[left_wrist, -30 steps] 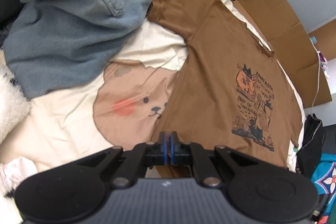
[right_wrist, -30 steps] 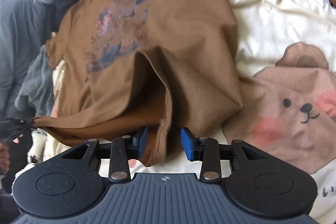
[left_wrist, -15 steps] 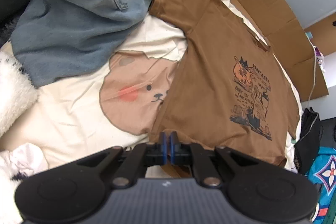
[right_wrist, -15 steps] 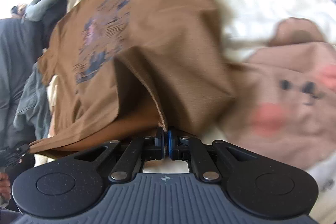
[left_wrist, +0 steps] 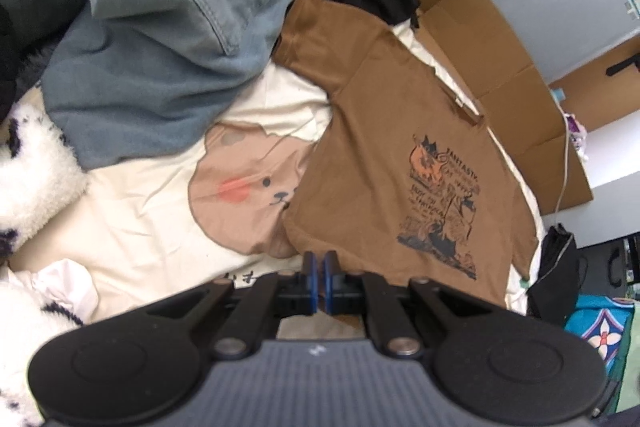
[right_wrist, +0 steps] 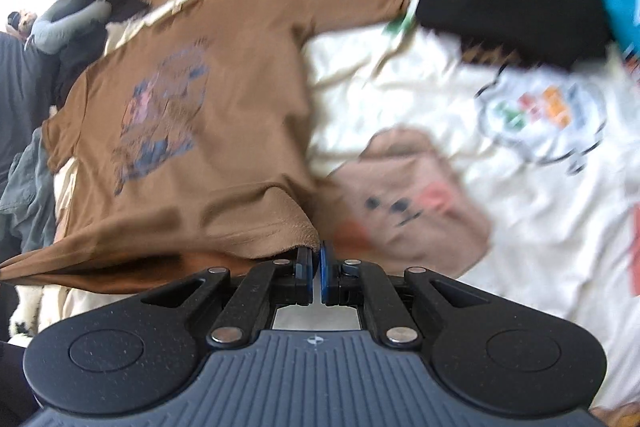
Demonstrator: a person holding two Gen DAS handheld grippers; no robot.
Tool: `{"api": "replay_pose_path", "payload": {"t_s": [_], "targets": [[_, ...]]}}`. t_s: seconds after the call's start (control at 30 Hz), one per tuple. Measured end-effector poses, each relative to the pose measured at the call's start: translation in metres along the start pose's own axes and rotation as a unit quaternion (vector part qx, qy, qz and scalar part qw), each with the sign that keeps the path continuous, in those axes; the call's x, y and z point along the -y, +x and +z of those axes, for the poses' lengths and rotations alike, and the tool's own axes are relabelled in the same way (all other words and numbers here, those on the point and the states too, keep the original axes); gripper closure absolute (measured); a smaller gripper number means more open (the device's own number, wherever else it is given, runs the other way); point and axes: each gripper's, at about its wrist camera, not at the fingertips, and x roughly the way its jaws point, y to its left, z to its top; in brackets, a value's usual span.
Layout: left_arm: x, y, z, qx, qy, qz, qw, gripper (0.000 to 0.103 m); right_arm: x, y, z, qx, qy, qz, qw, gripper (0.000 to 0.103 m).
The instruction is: Fold clothes
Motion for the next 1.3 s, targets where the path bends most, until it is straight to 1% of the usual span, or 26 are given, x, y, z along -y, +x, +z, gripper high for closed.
{"api": "replay_pose_path", "payload": {"t_s": [0.1, 0.17, 0.23, 0.33, 0.5, 0.6, 0.73, 0.77, 0.8, 0.9, 0.97, 1.1, 1.2, 1.3], "targets": [[-0.005, -0.004, -0.003, 0.002, -0.007, 0.000, 1.0000, 0.100, 0.006, -0.016, 0.004, 0.014, 0.002, -0.010, 1.000, 0.102], [-0.009, -0.005, -0.006, 0.002, -0.013, 0.001, 0.9999, 0.100, 0.009, -0.020, 0.004, 0.015, -0.001, -0.016, 1.000, 0.102], [-0.013, 0.001, -0.011, -0.007, -0.014, 0.008, 0.9999, 0.100, 0.013, -0.018, 0.002, 0.011, -0.004, -0.022, 1.000, 0.102], [-0.020, 0.012, -0.020, -0.022, -0.014, 0.019, 0.9995, 0.100, 0.016, -0.006, -0.008, -0.008, -0.008, -0.032, 0.999, 0.102], [-0.033, 0.033, -0.034, -0.059, -0.006, 0.061, 0.9963, 0.100, 0.022, 0.019, -0.034, -0.048, -0.008, -0.040, 0.998, 0.102], [-0.041, 0.042, -0.040, -0.075, 0.004, 0.081, 0.9939, 0.100, 0.026, 0.034, -0.050, -0.073, -0.020, -0.038, 0.996, 0.101], [-0.046, 0.051, -0.044, -0.081, 0.016, 0.104, 0.9911, 0.100, 0.032, 0.044, -0.065, -0.100, -0.027, -0.034, 0.994, 0.098], [-0.047, 0.052, -0.043, -0.081, 0.017, 0.106, 0.9909, 0.100, 0.034, 0.043, -0.068, -0.102, -0.030, -0.032, 0.994, 0.095], [-0.047, 0.053, -0.043, -0.080, 0.017, 0.108, 0.9908, 0.100, 0.036, 0.041, -0.070, -0.103, -0.032, -0.029, 0.994, 0.095], [-0.044, 0.057, -0.041, -0.078, 0.025, 0.113, 0.9903, 0.100, 0.044, 0.036, -0.071, -0.105, -0.027, -0.019, 0.994, 0.093], [-0.040, 0.060, -0.040, -0.078, 0.030, 0.114, 0.9900, 0.100, 0.052, 0.035, -0.069, -0.097, -0.011, -0.012, 0.995, 0.093], [-0.034, 0.063, -0.038, -0.075, 0.035, 0.121, 0.9893, 0.100, 0.063, 0.052, -0.065, -0.089, 0.032, 0.012, 0.995, 0.093], [-0.032, 0.064, -0.037, -0.074, 0.037, 0.121, 0.9892, 0.100, 0.067, 0.071, -0.064, -0.092, 0.060, 0.030, 0.993, 0.093], [-0.032, 0.063, -0.037, -0.076, 0.037, 0.118, 0.9894, 0.100, 0.068, 0.084, -0.066, -0.097, 0.074, 0.046, 0.991, 0.093]]}}
